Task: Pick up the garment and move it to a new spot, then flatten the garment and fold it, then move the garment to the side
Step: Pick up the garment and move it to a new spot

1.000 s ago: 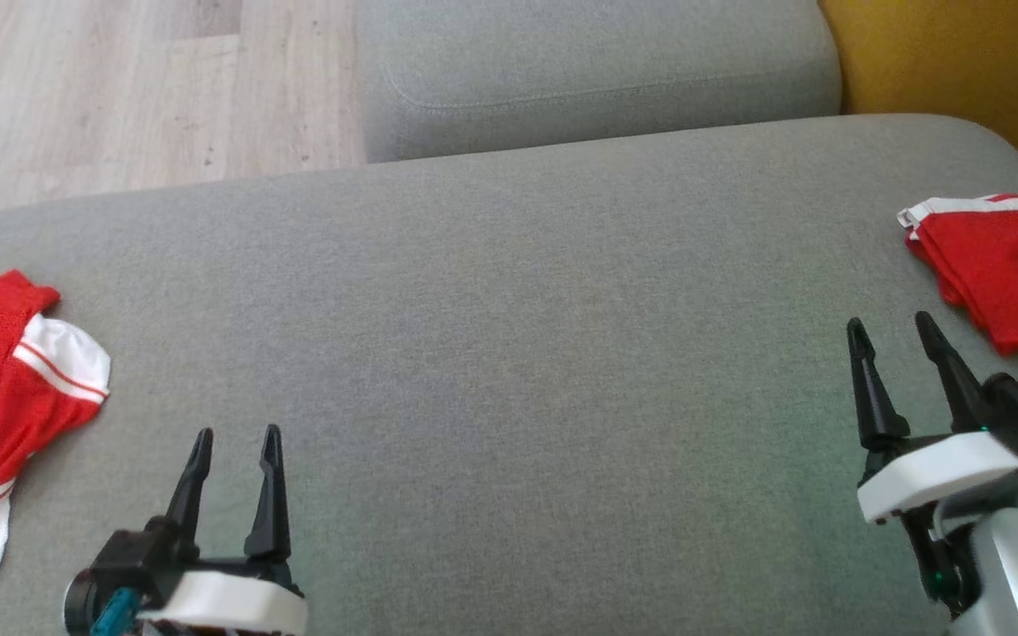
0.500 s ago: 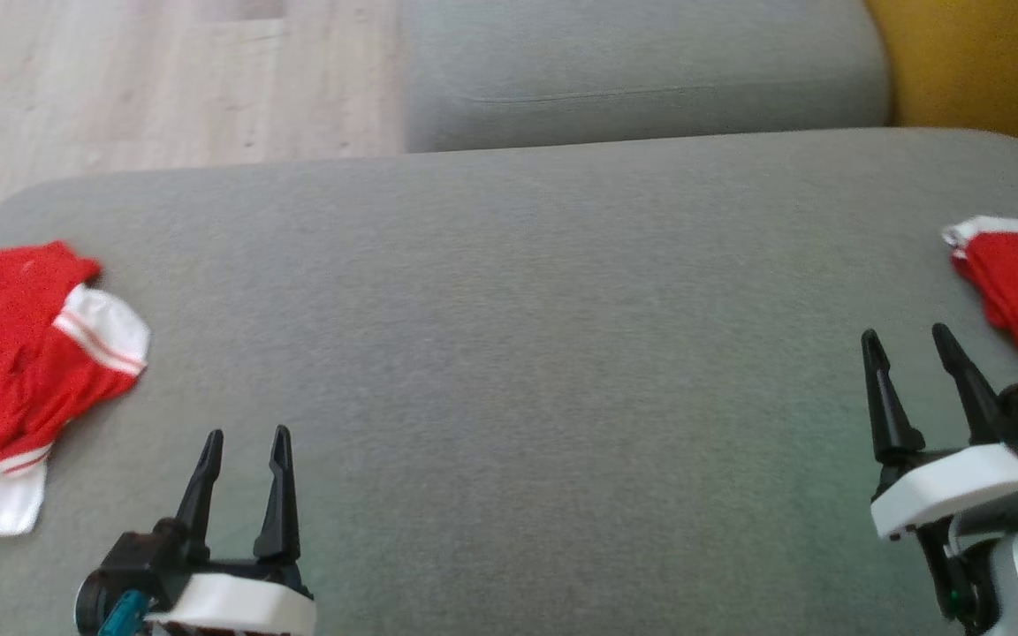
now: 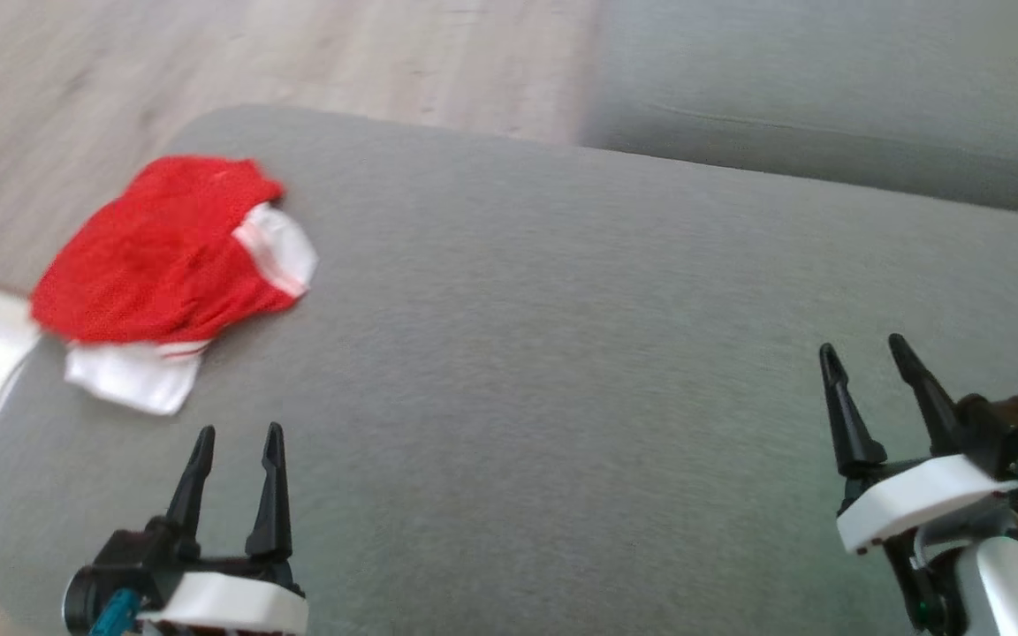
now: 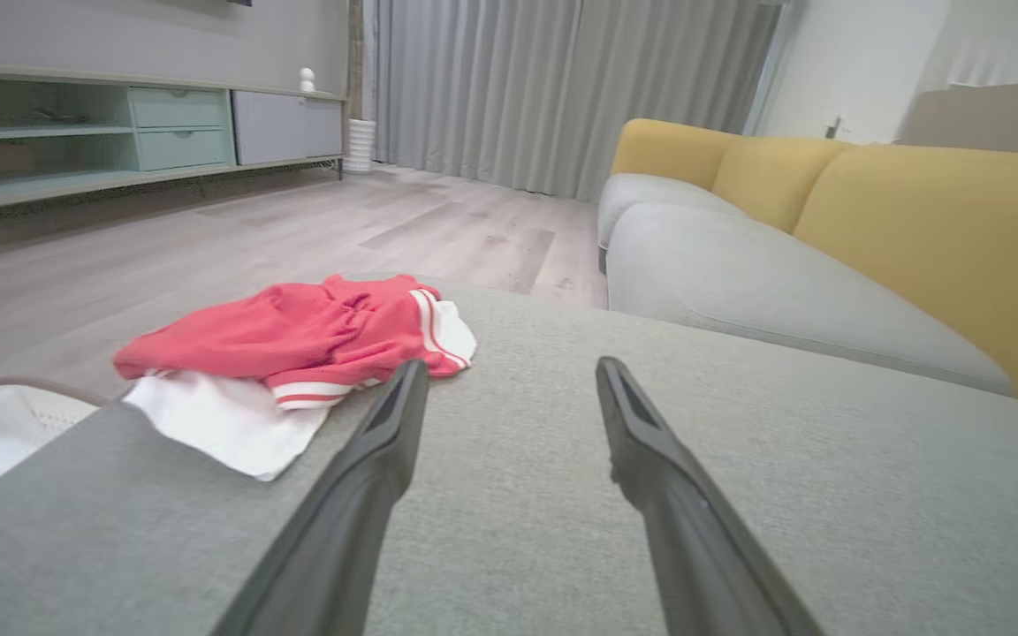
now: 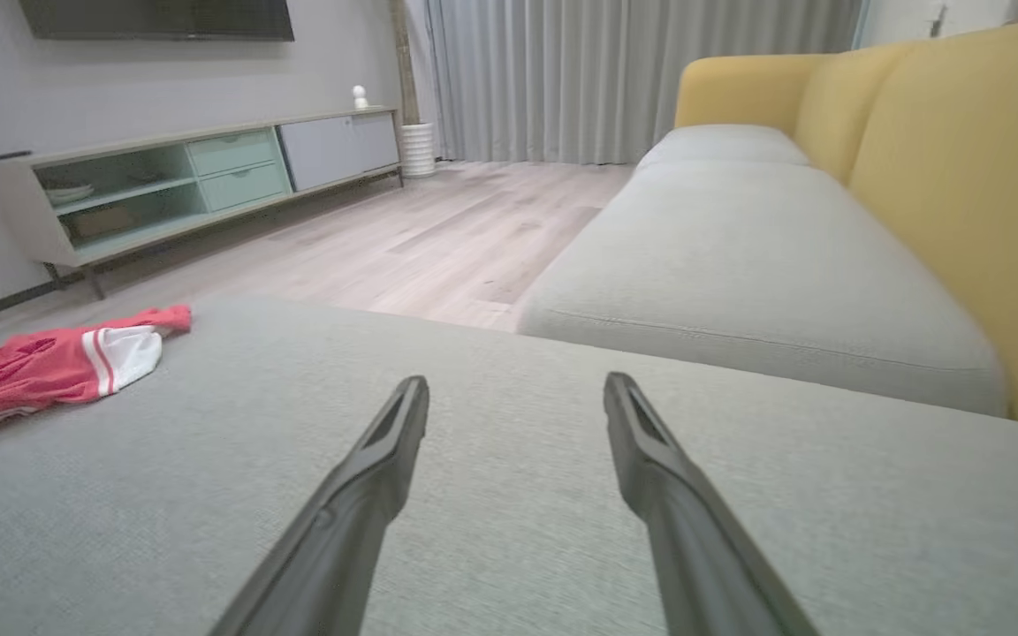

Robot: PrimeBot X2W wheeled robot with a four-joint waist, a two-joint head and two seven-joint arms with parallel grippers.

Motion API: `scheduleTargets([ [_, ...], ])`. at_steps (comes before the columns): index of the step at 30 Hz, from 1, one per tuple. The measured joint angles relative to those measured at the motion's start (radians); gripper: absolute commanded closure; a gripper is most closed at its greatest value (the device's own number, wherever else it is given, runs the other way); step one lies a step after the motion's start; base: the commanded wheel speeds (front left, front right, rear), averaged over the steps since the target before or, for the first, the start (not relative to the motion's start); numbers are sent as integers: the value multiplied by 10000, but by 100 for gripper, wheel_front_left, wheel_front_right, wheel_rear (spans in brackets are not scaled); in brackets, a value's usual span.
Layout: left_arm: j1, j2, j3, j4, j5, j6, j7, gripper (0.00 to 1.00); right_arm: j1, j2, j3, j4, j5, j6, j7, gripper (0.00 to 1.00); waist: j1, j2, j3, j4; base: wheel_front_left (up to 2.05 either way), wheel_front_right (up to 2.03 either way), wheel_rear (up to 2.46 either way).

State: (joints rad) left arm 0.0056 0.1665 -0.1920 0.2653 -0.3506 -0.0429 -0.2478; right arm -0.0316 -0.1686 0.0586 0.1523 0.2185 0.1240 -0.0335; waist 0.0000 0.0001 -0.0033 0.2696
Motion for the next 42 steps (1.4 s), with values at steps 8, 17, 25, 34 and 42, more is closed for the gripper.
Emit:
scheduleTargets([
  [8, 1, 148, 8, -245, 0, 96, 21, 0, -35, 10, 368, 190, -77, 2, -12, 0, 0, 0, 90, 1417, 0, 0, 0],
  [17, 53, 205, 13, -449, -4, 255, 128, 0, -98, 10, 476, 382, -88, 0, -27, 0, 0, 0, 224, 2066, 0, 0, 0],
  [25, -364, 391, 288, -1572, -385, 537, 1611, 0, -102, -15, 424, 105, -163, 0, -13, 0, 0, 0, 601, 2050, 0, 0, 0],
  [34, -3709, 1561, 1601, -1406, -1310, 892, 4243, 0, -768, -581, 721, -802, -265, 0, 537, 0, 1, 0, 1966, 1626, 0, 0, 0],
  [42, -4905, 2380, 2809, -52, -2259, 1057, 5271, 0, -1780, -1350, 934, -1870, -247, 0, 901, 0, 4, -1, 3659, 475, 0, 0, 0],
])
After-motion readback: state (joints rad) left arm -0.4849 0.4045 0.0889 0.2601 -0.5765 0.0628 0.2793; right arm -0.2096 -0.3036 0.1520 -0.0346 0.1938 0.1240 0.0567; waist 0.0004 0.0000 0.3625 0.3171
